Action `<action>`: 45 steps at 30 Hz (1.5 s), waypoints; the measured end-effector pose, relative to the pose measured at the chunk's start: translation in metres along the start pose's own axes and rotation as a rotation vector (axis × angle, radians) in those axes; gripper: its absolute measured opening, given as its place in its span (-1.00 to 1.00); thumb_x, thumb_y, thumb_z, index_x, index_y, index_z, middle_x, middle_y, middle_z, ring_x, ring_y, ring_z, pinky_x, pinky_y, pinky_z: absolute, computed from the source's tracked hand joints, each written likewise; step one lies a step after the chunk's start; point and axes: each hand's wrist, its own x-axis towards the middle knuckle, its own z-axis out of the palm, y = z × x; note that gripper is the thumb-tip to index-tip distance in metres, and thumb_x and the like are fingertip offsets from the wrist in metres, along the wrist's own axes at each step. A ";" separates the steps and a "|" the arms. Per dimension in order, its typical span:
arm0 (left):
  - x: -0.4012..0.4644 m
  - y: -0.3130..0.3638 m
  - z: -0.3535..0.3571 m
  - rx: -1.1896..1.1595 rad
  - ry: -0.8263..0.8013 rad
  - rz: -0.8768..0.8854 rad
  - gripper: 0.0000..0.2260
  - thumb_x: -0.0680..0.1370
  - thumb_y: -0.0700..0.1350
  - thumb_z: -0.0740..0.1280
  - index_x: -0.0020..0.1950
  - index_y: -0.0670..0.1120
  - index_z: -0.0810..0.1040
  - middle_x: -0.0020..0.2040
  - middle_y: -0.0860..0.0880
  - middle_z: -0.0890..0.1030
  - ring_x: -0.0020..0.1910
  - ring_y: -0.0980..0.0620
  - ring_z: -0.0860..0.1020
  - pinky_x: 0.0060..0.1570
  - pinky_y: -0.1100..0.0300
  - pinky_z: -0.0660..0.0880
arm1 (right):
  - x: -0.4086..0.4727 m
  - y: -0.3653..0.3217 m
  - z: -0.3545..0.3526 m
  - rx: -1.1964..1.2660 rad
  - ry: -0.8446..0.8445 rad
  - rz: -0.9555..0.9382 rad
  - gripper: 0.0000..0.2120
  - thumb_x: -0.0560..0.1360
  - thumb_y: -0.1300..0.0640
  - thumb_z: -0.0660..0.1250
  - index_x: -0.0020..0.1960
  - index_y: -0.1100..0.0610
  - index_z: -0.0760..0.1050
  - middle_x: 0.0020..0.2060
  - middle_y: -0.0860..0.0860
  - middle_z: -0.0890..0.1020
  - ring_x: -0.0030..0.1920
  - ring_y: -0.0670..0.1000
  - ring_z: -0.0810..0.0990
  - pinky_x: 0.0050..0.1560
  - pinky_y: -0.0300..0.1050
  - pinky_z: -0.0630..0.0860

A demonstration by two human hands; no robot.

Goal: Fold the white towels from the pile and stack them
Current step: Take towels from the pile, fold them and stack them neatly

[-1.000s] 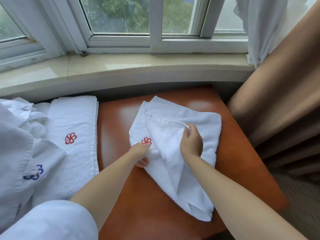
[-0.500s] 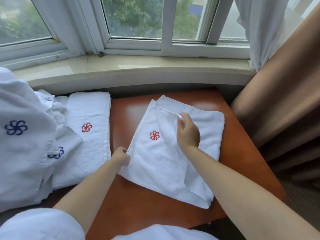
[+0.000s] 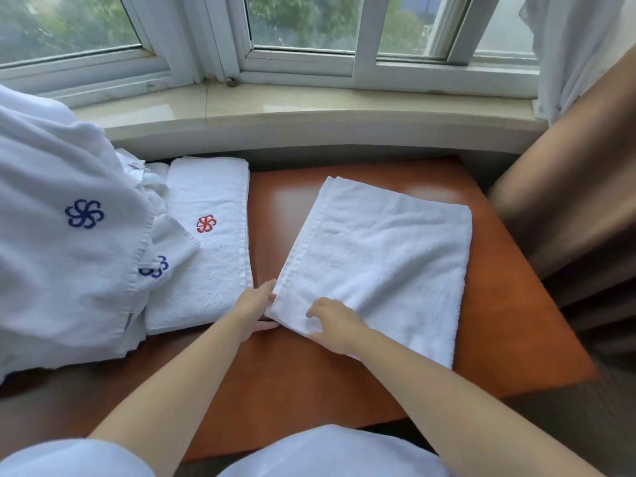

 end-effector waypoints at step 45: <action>-0.033 -0.037 0.025 0.639 -0.021 -0.296 -0.64 0.56 -0.35 0.23 0.37 -0.22 0.39 0.09 -0.20 0.65 -0.33 0.04 0.57 -0.32 0.16 0.51 | -0.136 0.130 0.011 0.256 0.282 1.084 -0.52 0.54 -0.11 0.02 0.26 0.14 0.47 0.26 0.09 0.45 0.24 0.10 0.40 0.18 0.01 0.31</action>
